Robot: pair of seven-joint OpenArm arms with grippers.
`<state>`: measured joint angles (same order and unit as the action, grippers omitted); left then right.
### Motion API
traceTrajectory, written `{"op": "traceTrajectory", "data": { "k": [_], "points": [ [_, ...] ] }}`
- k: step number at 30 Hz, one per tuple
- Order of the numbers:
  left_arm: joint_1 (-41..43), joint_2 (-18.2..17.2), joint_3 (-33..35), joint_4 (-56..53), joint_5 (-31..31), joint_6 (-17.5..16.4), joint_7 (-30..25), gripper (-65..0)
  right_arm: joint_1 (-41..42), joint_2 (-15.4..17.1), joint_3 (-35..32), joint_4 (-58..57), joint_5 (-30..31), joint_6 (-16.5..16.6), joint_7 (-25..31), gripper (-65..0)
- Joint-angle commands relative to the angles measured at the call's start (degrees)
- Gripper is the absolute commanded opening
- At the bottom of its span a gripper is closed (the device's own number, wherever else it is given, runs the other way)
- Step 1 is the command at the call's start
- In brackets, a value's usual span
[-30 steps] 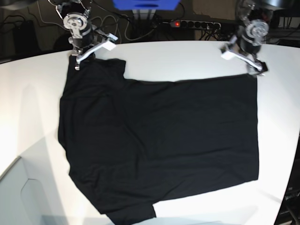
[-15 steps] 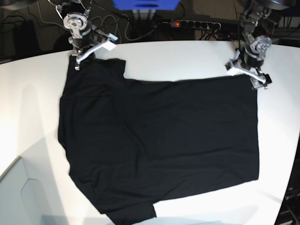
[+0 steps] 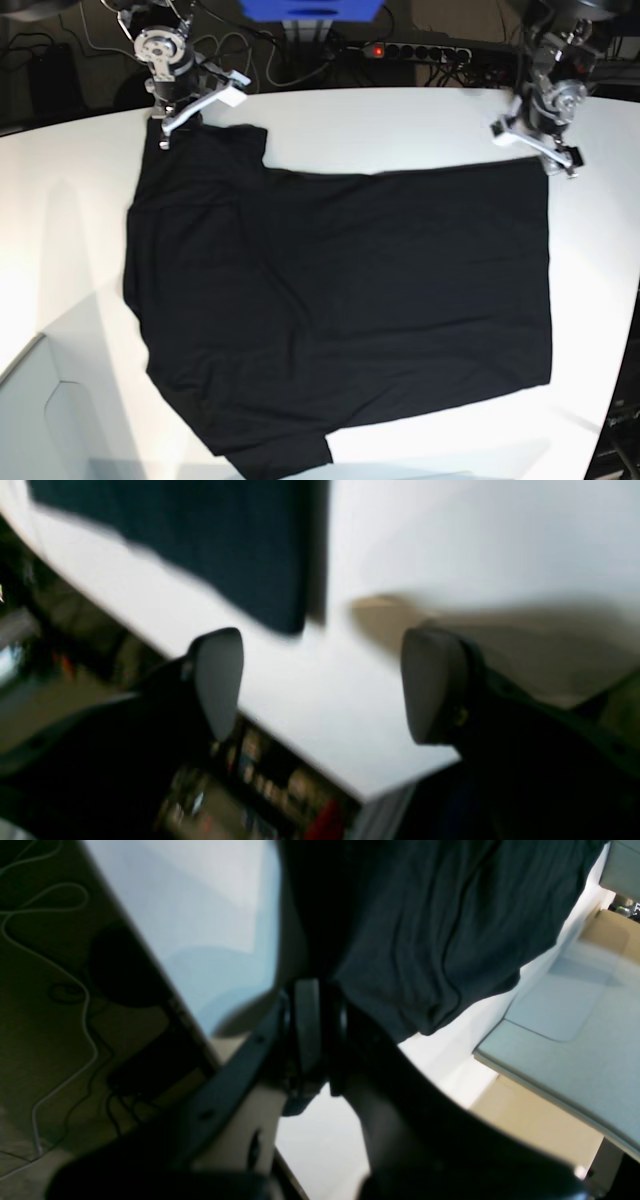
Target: Fold the T-shirt properly
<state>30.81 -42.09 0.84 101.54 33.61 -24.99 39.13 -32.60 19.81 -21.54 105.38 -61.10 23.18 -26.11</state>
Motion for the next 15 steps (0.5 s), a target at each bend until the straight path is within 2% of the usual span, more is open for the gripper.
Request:
{"op": "traceTrajectory", "data": {
  "k": [1, 9, 15],
  "points": [
    [-1.0, -0.9, -0.4, 0.7, 0.5, 0.7, -0.8, -16.9, -0.7, 0.1, 0.0, 0.2, 0.7, 1.6, 0.0, -65.0],
    [-5.1, -0.9, -0.3, -2.6, 0.5, 1.0, -1.0, -16.9, -0.7, 0.0, 0.0, 0.4, 0.6, 1.6, 0.0, -65.0],
    [-12.3, -0.9, 5.6, -7.1, 0.5, 1.0, -1.0, -17.0, -0.8, 0.0, 0.0, 1.8, 0.6, 1.7, 0.0, -65.0]
  ]
}}
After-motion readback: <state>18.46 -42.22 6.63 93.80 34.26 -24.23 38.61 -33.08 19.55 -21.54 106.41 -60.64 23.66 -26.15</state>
